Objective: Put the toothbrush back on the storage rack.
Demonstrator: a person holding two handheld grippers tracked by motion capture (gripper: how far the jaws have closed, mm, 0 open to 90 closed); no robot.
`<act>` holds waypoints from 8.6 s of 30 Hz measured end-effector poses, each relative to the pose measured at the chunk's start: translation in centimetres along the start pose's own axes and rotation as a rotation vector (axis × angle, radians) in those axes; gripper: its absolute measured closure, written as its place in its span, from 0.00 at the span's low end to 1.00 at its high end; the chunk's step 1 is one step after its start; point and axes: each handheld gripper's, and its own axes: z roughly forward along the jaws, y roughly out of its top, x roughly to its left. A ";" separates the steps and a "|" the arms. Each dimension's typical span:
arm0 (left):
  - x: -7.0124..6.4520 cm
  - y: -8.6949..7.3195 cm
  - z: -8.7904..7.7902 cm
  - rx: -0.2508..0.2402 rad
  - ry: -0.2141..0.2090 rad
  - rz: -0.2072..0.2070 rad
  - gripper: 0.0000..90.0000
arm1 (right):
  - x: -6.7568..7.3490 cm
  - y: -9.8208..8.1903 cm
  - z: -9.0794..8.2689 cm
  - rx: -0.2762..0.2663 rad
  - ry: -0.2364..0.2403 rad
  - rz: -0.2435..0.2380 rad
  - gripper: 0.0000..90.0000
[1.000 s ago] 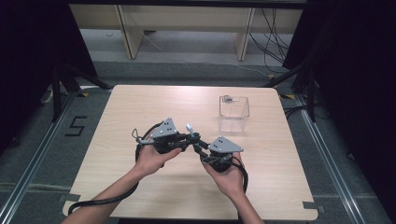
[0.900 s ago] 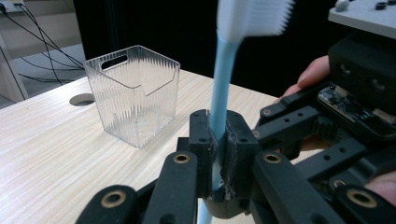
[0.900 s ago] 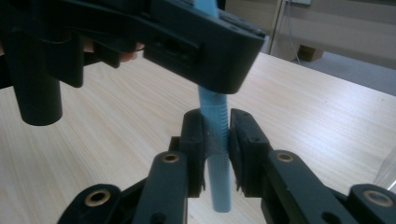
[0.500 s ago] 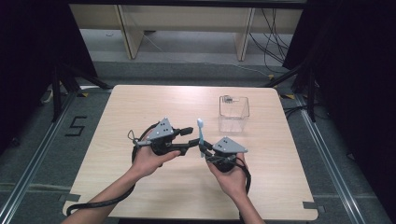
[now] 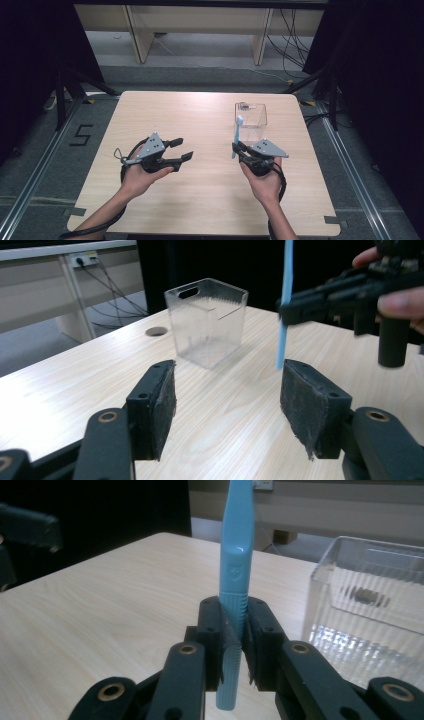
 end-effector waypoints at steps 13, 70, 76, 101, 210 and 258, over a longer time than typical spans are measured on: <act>1.4 -2.5 -3.0 -0.015 0.089 -0.030 0.42 | -3.3 1.3 -1.1 -0.068 -0.086 0.040 0.88; 3.0 -8.0 -5.1 -0.037 0.222 -0.137 0.40 | -10.1 5.3 0.7 -0.111 -0.299 0.087 0.87; 3.0 -8.0 -5.2 -0.027 0.228 -0.138 0.40 | -10.6 5.3 1.0 -0.109 -0.295 0.071 0.87; 3.1 -8.1 -4.9 -0.034 0.217 -0.142 0.40 | -10.8 4.2 2.1 -0.077 -0.307 0.080 0.87; 3.0 -8.7 -4.7 -0.005 0.218 -0.164 0.39 | -10.8 0.8 2.8 -0.012 -0.332 0.060 0.52; 3.1 -9.2 -5.1 -0.035 0.246 -0.150 0.39 | -7.0 -5.5 -4.1 0.049 -0.290 0.089 0.45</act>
